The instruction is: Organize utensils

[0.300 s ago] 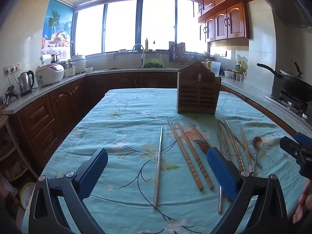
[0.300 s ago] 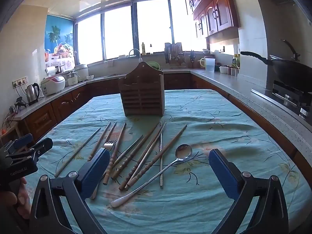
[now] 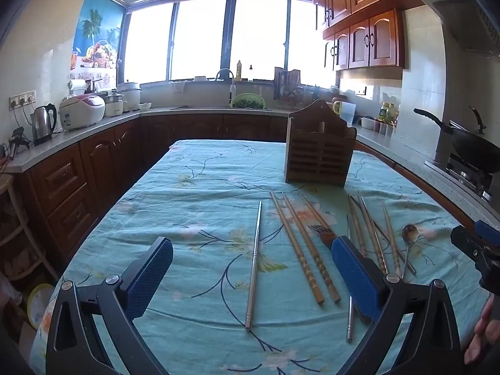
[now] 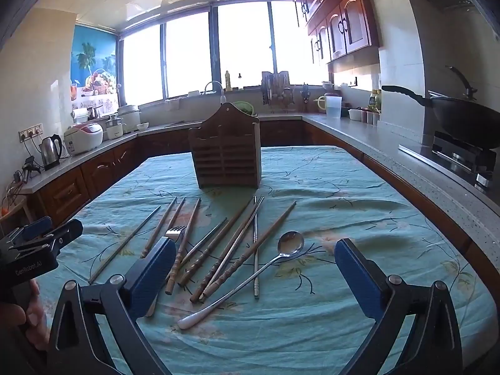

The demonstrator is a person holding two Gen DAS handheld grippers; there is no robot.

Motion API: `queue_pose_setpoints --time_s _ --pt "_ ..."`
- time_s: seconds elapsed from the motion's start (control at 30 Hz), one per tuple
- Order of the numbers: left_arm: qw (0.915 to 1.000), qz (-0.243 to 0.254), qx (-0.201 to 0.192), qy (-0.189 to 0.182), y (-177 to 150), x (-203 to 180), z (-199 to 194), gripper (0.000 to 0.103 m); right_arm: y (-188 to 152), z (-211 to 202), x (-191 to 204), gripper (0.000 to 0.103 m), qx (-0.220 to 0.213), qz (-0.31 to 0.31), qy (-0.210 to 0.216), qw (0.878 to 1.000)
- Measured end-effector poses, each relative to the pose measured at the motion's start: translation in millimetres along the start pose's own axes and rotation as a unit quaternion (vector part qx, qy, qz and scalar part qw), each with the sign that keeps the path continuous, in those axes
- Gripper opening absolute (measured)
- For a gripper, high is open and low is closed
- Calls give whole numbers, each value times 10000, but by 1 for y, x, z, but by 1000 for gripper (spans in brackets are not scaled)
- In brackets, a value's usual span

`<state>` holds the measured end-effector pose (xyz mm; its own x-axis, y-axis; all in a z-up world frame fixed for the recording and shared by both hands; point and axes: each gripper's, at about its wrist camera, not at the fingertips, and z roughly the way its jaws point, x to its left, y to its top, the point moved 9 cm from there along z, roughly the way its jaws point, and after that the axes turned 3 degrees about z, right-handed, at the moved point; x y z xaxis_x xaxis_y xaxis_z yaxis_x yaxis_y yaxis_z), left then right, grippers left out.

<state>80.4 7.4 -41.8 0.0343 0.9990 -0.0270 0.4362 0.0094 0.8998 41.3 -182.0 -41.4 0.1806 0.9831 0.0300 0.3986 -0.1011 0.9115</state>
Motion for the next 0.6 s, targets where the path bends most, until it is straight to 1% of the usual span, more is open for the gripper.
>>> queue_pose_setpoints --time_s 0.6 --pt "10000 19 -60 8 0 2 -5 102 1 -2 0 102 8 105 95 9999"
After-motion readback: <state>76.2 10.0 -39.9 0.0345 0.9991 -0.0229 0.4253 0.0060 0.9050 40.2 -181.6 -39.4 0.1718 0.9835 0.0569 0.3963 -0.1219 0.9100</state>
